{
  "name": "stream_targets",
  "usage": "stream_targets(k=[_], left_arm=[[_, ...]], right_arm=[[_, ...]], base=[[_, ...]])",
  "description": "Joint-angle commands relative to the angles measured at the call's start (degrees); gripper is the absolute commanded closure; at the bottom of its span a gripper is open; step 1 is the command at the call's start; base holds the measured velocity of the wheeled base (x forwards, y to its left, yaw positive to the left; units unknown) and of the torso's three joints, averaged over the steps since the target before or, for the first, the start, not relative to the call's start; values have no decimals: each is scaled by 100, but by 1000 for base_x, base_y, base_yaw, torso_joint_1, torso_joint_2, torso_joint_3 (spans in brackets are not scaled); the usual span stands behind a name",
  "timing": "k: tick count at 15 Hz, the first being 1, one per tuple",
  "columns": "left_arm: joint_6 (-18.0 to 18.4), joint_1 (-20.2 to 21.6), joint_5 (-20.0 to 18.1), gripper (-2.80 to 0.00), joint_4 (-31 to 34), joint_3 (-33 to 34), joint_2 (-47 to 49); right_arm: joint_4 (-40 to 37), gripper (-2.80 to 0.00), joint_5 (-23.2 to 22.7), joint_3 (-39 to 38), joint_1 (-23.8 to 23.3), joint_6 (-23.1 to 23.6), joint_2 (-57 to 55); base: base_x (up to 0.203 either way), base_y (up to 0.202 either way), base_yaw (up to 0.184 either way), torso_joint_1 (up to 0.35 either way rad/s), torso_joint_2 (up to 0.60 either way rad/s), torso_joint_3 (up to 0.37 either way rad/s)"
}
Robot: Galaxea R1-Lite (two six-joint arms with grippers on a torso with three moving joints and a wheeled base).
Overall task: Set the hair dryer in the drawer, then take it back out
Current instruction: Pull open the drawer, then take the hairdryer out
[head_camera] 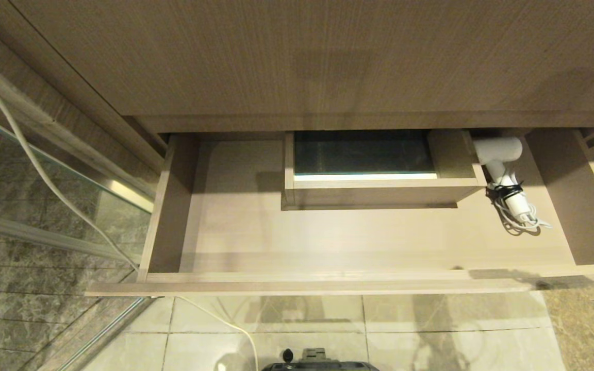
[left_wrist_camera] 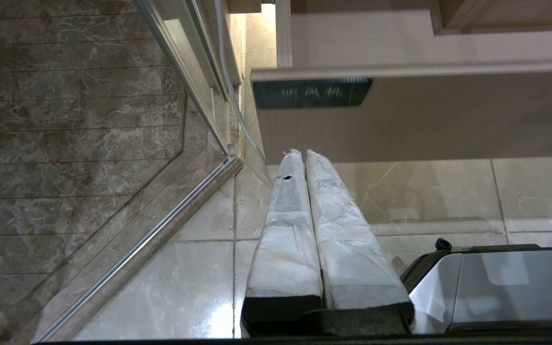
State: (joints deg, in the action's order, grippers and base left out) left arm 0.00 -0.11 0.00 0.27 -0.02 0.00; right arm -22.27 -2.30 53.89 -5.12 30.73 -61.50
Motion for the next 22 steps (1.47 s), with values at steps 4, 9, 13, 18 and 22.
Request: stream_targets(k=[4,9,13,18,22], left_arm=[[0,-5,0,0,0,11,0],[0,1,0,0,0,11,0],[0,2,0,0,0,11,0],[0,2,0,0,0,11,0],[0,-6,0,0,0,11,0]], right_arm=[[92,0,6,1290,-723,-119,-2460],[125,-280,24,2385,-1209,-142,-3967],[151,-280,41,2813,-1265,-154,-4762],[158,-280,-192,3419,-1213,-164,-5662],[913,-280,-513,3954,-1190,-169,-6309]], base=[[0,0,0,0,0,0],[0,0,0,0,0,0],[0,0,0,0,0,0],[0,0,0,0,0,0],[0,0,0,0,0,0]])
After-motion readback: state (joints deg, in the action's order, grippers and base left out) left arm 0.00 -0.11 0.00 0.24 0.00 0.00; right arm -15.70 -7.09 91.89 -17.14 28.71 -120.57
